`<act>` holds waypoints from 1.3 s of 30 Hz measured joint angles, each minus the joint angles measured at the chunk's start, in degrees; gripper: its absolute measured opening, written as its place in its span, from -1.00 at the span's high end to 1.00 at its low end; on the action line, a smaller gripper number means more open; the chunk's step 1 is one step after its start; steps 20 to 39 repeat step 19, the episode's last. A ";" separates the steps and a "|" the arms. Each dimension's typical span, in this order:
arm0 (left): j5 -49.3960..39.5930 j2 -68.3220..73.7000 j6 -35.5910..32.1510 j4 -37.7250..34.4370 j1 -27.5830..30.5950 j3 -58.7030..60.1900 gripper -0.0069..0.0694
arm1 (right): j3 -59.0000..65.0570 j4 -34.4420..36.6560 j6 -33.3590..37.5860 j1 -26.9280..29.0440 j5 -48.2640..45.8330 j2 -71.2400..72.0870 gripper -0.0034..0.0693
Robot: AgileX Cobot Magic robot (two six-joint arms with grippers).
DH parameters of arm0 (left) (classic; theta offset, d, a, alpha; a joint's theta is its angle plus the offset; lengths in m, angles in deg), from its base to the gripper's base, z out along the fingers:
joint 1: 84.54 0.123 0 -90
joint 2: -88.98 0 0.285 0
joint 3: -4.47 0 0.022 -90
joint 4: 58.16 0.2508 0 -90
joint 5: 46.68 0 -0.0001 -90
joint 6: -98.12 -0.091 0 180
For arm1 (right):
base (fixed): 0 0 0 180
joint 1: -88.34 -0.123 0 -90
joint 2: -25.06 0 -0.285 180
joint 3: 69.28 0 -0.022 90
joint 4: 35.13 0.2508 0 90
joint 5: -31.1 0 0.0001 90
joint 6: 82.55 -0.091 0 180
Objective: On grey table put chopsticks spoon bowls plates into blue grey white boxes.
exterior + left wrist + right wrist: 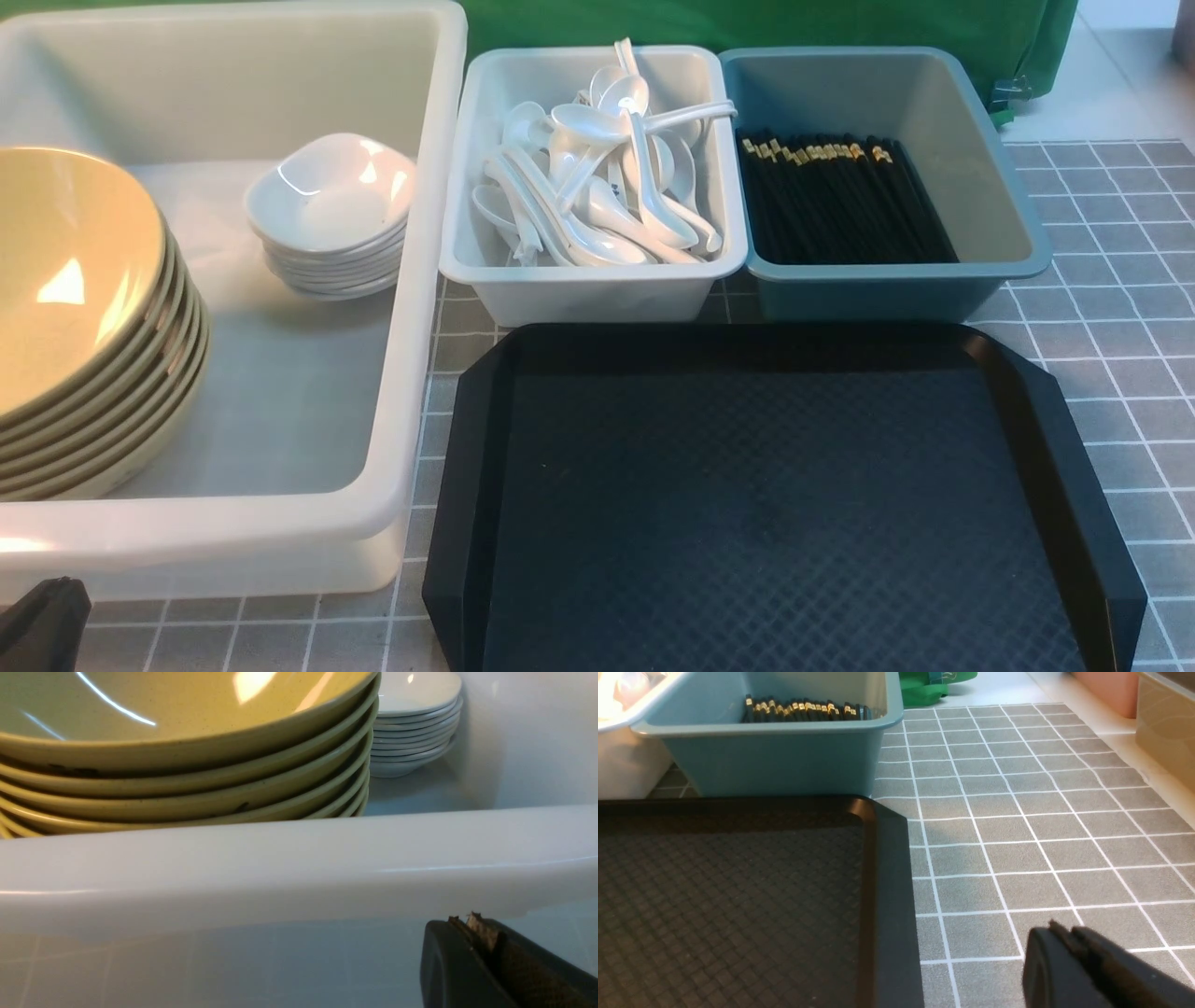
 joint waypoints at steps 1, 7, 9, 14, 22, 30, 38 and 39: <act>0.00 0.00 0.00 0.00 0.00 0.00 0.85 | 0.00 0.00 0.00 0.00 0.00 0.00 0.69; 0.00 0.00 0.00 0.00 0.00 0.00 0.85 | 0.00 0.00 0.00 0.00 0.00 0.00 0.69; 0.00 0.00 0.00 0.00 0.00 0.00 0.85 | 0.00 0.00 0.00 0.00 0.00 0.00 0.69; 0.00 0.00 0.00 0.00 0.00 0.00 0.85 | 0.00 0.00 0.00 0.00 0.00 0.00 0.68; 0.00 0.00 0.00 0.00 0.00 0.00 0.85 | 0.00 0.00 0.00 0.00 0.00 0.00 0.67; 0.00 0.00 0.00 0.00 0.00 0.00 0.85 | 0.00 0.00 0.00 0.00 0.00 0.00 0.67; 0.00 0.00 0.00 0.00 0.00 0.00 0.85 | 0.00 0.00 0.00 0.00 0.00 0.00 0.67; 0.00 0.00 0.00 0.00 0.00 0.00 0.85 | 0.00 0.00 0.00 0.00 0.00 0.00 0.67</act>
